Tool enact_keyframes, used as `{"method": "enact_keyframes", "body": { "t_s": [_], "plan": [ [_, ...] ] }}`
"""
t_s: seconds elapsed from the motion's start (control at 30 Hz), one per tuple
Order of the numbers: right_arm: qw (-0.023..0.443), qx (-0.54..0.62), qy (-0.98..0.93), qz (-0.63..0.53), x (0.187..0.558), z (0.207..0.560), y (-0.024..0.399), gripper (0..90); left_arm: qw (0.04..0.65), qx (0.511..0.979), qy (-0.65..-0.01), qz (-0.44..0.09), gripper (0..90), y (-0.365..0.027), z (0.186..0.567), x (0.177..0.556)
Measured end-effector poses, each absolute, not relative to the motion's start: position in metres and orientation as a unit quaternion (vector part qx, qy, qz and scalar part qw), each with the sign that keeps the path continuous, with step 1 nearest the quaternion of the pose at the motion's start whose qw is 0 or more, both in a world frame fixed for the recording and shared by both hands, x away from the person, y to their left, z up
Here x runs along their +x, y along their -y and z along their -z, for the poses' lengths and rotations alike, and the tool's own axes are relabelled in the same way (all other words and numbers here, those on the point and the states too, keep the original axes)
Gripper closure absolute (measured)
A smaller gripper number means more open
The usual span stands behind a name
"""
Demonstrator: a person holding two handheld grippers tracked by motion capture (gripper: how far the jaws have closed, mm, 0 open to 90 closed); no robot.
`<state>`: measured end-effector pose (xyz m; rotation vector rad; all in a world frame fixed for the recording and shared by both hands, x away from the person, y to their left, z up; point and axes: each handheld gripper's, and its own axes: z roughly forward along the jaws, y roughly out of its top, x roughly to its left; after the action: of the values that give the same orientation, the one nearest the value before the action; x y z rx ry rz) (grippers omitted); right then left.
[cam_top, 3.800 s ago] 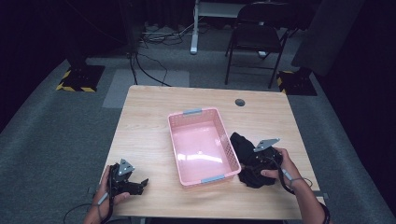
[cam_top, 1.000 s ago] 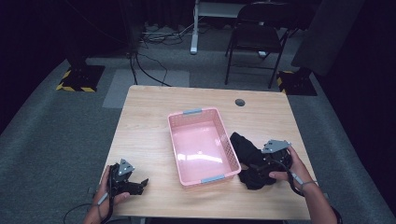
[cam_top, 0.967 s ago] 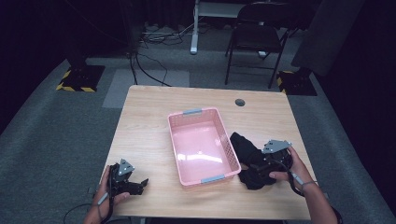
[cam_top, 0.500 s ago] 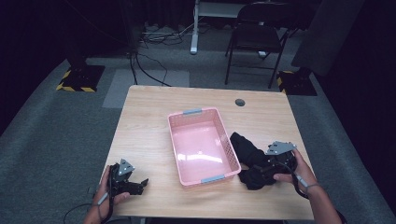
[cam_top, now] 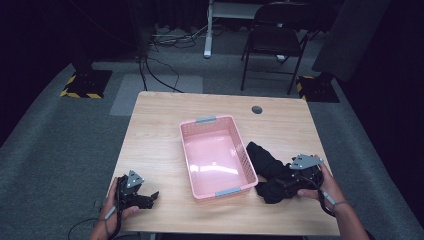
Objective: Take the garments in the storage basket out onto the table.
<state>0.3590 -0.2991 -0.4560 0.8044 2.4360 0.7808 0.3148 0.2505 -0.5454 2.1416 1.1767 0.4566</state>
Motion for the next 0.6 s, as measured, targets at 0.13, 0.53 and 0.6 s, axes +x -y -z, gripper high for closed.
{"method": "enact_keyframes", "body": {
  "t_s": [0.13, 0.53, 0.6],
  "plan": [
    [0.231, 0.293, -0.884, -0.283, 0.356, 0.457, 0.303, 3.4, 0.322, 0.816, -0.448, -0.174, 0.0, -0.251, 0.545, 0.315],
    [0.241, 0.299, -0.881, -0.276, 0.345, 0.460, 0.315, 3.1, 0.322, 0.816, -0.448, -0.174, 0.0, -0.250, 0.545, 0.315],
    [0.242, 0.301, -0.880, -0.276, 0.343, 0.461, 0.317, 3.1, 0.322, 0.816, -0.448, -0.174, 0.0, -0.251, 0.545, 0.315]
  ]
}}
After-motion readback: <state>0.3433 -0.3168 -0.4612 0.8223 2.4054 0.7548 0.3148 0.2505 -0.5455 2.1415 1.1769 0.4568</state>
